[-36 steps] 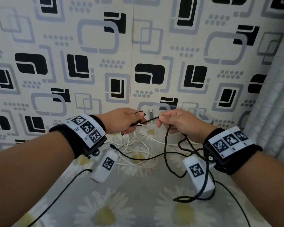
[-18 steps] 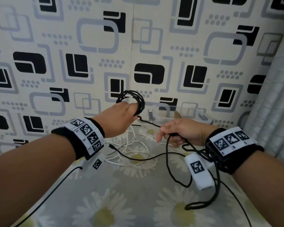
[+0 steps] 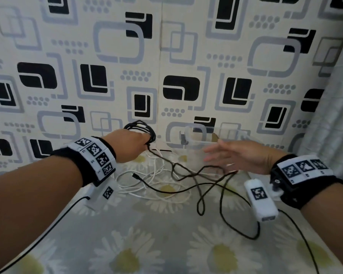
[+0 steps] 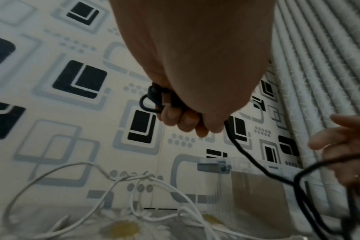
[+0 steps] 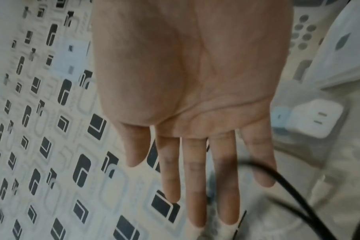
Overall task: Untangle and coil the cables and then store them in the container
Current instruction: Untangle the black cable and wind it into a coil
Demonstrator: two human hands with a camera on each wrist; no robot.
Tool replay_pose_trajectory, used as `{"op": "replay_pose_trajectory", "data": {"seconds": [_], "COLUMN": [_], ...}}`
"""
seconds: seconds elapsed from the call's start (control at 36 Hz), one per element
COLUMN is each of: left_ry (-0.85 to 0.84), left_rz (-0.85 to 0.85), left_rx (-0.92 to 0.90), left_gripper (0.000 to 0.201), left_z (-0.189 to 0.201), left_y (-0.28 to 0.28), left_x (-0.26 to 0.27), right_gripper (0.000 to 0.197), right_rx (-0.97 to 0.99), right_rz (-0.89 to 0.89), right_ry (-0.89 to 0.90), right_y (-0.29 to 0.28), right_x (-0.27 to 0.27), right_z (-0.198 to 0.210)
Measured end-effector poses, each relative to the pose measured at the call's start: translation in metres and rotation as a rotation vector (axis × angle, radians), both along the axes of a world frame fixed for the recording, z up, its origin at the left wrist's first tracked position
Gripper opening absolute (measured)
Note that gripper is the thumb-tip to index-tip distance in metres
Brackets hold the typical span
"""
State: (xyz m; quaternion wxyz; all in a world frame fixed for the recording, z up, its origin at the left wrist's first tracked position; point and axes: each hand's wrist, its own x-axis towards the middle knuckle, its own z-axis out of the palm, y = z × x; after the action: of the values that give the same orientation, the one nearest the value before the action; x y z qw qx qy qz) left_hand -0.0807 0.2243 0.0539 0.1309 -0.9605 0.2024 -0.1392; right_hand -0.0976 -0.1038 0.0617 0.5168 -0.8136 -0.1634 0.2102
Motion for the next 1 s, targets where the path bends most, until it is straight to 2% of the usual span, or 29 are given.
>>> {"op": "replay_pose_trajectory", "data": {"seconds": [0.11, 0.14, 0.22, 0.33, 0.44, 0.53, 0.58, 0.72, 0.81, 0.94, 1.0], "left_ry": [0.109, 0.132, 0.187, 0.183, 0.146, 0.139, 0.117, -0.014, -0.067, -0.039, 0.002], "left_rz": [-0.016, -0.012, -0.043, -0.147, -0.194, -0.238, -0.250, -0.187, -0.116, -0.066, -0.044], "left_rx": [-0.018, -0.036, -0.152, -0.270, -0.315, -0.400, -0.453, -0.417, -0.346, -0.236, -0.188], "left_gripper": [0.024, 0.023, 0.019, 0.020, 0.019, 0.022, 0.024, 0.021, 0.019, 0.017, 0.017], "left_z": [0.001, 0.001, 0.002, 0.010, 0.020, 0.030, 0.037, 0.041, 0.035, 0.028, 0.025], "left_y": [0.005, 0.005, -0.001, -0.021, -0.042, -0.053, -0.056, -0.048, -0.039, -0.029, -0.026], "left_x": [-0.004, -0.005, -0.008, -0.015, -0.023, -0.033, -0.038, -0.036, -0.029, -0.023, -0.023], "right_gripper": [0.084, 0.080, 0.044, 0.019, 0.024, 0.040, 0.042, 0.023, 0.024, 0.027, 0.028], "right_rx": [-0.045, -0.048, -0.013, -0.035, -0.402, -0.670, -0.739, -0.532, -0.426, -0.246, -0.109], "right_rz": [-0.040, -0.068, -0.141, -0.207, -0.224, -0.187, -0.160, -0.120, -0.032, -0.002, -0.003], "right_ry": [-0.135, -0.208, -0.350, -0.495, -0.795, -0.870, -0.859, -0.714, -0.703, -0.644, -0.570], "right_y": [-0.018, -0.019, -0.011, 0.025, 0.073, 0.096, 0.104, 0.103, 0.094, 0.082, 0.079], "right_x": [-0.007, -0.010, -0.017, -0.032, -0.049, -0.053, -0.052, -0.046, -0.042, -0.039, -0.037], "right_z": [0.016, 0.020, 0.029, 0.030, 0.020, 0.001, -0.012, -0.023, -0.018, -0.005, -0.002]}}
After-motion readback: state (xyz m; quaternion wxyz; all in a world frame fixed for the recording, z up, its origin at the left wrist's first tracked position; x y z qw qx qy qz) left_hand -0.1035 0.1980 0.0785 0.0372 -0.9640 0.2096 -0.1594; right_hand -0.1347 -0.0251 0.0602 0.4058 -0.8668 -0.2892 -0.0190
